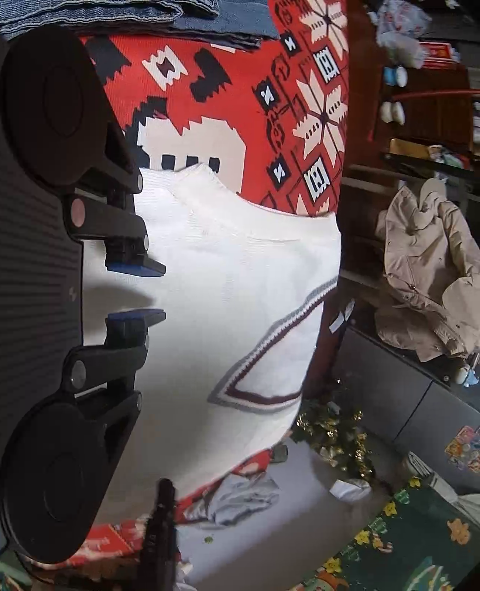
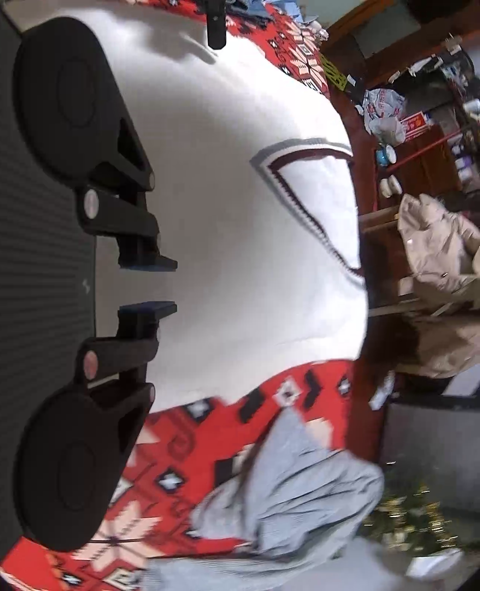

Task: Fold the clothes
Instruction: 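Open both tools and release the sweater flat on the rug, then grasp the maroon-striped hem with the left tool while the right tool grasps the hem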

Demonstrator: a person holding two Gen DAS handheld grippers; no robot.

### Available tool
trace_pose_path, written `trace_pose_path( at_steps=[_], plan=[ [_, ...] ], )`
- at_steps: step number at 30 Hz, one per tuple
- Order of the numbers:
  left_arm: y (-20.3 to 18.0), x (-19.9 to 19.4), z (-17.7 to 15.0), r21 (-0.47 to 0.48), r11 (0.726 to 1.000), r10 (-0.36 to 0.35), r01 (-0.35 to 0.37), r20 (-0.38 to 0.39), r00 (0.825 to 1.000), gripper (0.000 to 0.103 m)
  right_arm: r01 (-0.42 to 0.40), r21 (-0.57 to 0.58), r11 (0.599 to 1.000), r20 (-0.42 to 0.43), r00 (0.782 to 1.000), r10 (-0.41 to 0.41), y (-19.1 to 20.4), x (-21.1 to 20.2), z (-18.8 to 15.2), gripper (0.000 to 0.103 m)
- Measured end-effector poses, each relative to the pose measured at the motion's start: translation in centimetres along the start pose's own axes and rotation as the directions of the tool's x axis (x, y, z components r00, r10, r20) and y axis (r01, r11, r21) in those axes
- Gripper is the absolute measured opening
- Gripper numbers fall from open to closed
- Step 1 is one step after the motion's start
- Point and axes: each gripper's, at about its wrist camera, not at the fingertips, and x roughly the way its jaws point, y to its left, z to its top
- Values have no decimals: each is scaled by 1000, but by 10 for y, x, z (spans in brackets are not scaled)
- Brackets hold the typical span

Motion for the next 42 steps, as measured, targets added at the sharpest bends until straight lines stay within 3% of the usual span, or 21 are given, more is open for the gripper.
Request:
trace_pose_path(
  at_steps=[4,5,8,11,13,15,19,21,23,30,34,36,38,42],
  plan=[
    [-13,4,-11,75,995,67,-71,53,996,30,-18,10,1000,42,999,17,10,7,4,31],
    [-16,2,-14,89,993,67,-73,71,995,31,-7,-3,1000,40,999,7,14,8,5,38],
    [-20,-8,-23,88,996,17,-28,125,992,37,-13,-55,998,113,993,19,24,-2,-2,49],
    [-31,-27,-30,58,998,6,-14,138,990,37,-55,-38,998,160,985,61,30,-20,-12,51],
    [-45,-43,-36,53,998,35,-43,143,989,37,-79,-41,996,216,973,86,38,-38,-23,63],
    [-60,-57,-41,30,996,82,-86,121,989,40,-93,-51,994,245,964,103,48,-57,-34,83],
    [-90,-83,-56,79,993,83,-89,80,993,46,-86,-46,995,278,956,95,66,-100,-56,94],
    [-102,-98,-72,96,991,87,-96,96,992,58,-52,-42,998,293,954,63,74,-120,-69,102],
    [-109,-110,-91,99,987,114,-125,113,987,68,-15,-37,999,308,951,26,79,-137,-85,102],
    [-108,-134,-135,115,979,160,-170,90,983,70,75,-43,996,298,953,-59,76,-174,-143,102],
    [-85,-141,-145,2,984,176,-176,75,982,70,120,0,993,216,969,-117,64,-185,-163,102],
    [-73,-142,-148,-55,979,201,-197,67,977,65,149,-45,988,191,972,-138,59,-186,-172,102],
    [-65,-139,-150,-78,970,234,-231,42,971,63,152,-63,986,179,974,-139,53,-186,-181,102],
    [-43,-127,-156,-137,972,182,-193,-89,979,57,95,48,994,115,988,-100,26,-183,-194,102]
  ],
)
